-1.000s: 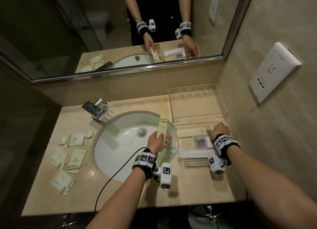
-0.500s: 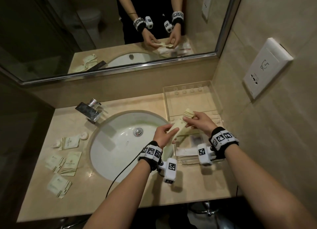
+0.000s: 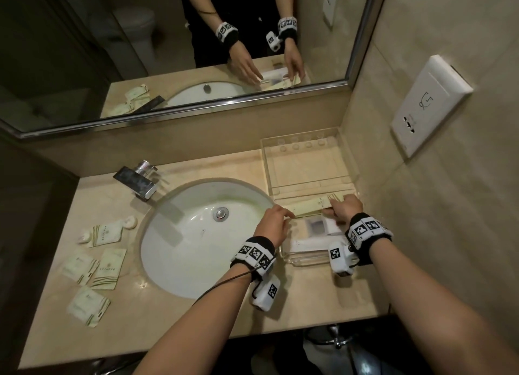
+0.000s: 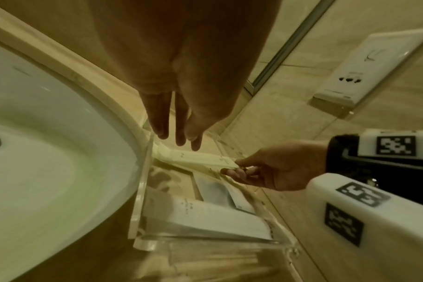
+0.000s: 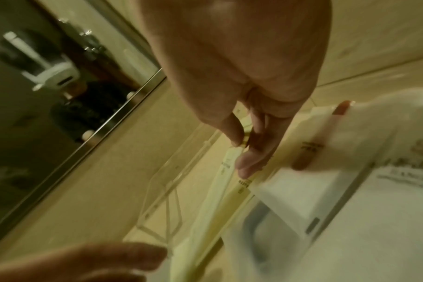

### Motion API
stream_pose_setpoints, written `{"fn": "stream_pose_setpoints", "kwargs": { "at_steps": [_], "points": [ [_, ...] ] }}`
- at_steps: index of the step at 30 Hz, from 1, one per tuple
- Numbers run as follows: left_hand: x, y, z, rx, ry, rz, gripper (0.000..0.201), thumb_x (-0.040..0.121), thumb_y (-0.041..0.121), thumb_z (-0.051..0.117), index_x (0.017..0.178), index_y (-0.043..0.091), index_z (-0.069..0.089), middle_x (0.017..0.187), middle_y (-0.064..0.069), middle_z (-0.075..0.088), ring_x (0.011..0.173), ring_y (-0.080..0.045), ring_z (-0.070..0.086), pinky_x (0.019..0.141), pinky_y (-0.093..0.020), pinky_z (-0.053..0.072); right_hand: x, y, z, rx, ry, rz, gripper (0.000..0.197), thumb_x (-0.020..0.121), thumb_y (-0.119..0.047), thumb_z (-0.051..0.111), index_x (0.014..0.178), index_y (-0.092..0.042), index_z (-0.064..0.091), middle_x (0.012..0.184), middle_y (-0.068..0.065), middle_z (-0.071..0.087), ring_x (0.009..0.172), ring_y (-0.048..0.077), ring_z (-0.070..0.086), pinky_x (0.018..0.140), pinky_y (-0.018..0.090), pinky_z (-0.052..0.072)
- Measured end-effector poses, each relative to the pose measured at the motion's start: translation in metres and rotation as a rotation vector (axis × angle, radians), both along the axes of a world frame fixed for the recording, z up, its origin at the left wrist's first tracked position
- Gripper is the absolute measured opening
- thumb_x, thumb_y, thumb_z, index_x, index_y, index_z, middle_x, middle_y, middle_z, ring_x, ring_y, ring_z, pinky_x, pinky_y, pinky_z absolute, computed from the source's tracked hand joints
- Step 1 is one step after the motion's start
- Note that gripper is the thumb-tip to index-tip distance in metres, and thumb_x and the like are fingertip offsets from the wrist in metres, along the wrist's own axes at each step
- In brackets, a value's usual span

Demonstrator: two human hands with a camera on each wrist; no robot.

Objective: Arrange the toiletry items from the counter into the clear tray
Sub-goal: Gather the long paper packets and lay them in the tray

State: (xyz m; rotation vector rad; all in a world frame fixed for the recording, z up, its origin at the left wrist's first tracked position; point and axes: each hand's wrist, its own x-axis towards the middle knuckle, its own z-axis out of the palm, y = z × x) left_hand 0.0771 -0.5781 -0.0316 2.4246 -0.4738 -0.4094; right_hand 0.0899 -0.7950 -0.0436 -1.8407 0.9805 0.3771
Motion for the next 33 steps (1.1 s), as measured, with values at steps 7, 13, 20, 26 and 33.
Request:
{"fn": "stream_pose_setpoints", "kwargs": {
  "at_steps": [7, 13, 20, 26, 33],
  "points": [
    [-0.008, -0.003, -0.007, 0.224, -0.012, -0.184, 0.04, 0.098, 0.014, 0.042, 0.138, 0.015, 0.048, 0.15, -0.008, 0.038, 0.14, -0.026, 0.032, 0.112, -0.038, 0.035, 0.0, 0.002, 0.005, -0.431, 0.119, 0.3, 0.051, 0.09, -0.035, 0.065, 0.124, 0.001, 0.056, 0.141, 0.023, 0.041, 0.126, 0.038, 0.046, 0.101, 0.043, 0.044],
    [-0.011, -0.006, -0.022, 0.32, -0.064, -0.25, 0.05, 0.097, 0.008, 0.041, 0.146, 0.016, 0.035, 0.158, -0.01, 0.024, 0.146, -0.031, 0.02, 0.118, -0.041, 0.025, -0.001, -0.002, 0.001, -0.445, 0.075, 0.324, 0.045, 0.088, -0.031, 0.068, 0.119, 0.0, 0.06, 0.125, 0.021, 0.06, 0.117, 0.037, 0.057, 0.099, 0.041, 0.049],
    [-0.011, -0.002, -0.03, 0.452, -0.118, -0.253, 0.052, 0.095, 0.004, 0.039, 0.146, 0.01, 0.031, 0.16, -0.008, 0.017, 0.149, -0.028, 0.011, 0.121, -0.042, 0.013, -0.002, -0.003, 0.001, -0.439, 0.063, 0.323, 0.035, 0.085, -0.028, 0.071, 0.11, -0.005, 0.065, 0.117, 0.017, 0.067, 0.11, 0.034, 0.061, 0.098, 0.042, 0.05],
    [-0.006, 0.002, -0.028, 0.424, -0.08, -0.254, 0.058, 0.093, 0.001, 0.041, 0.148, 0.014, 0.026, 0.159, -0.007, 0.021, 0.149, -0.024, 0.011, 0.121, -0.042, 0.015, -0.013, -0.001, -0.003, -0.406, -0.022, 0.306, 0.053, 0.081, -0.025, 0.075, 0.123, -0.003, 0.051, 0.129, 0.018, 0.053, 0.116, 0.035, 0.055, 0.097, 0.04, 0.048],
    [-0.004, 0.002, -0.026, 0.44, -0.078, -0.288, 0.061, 0.09, -0.001, 0.044, 0.148, 0.009, 0.025, 0.158, -0.01, 0.022, 0.149, -0.027, 0.009, 0.12, -0.042, 0.018, -0.037, 0.003, -0.012, -0.456, -0.123, 0.361, 0.055, 0.076, -0.039, 0.08, 0.112, -0.008, 0.053, 0.121, 0.013, 0.052, 0.11, 0.03, 0.052, 0.094, 0.044, 0.047]
  ]
}}
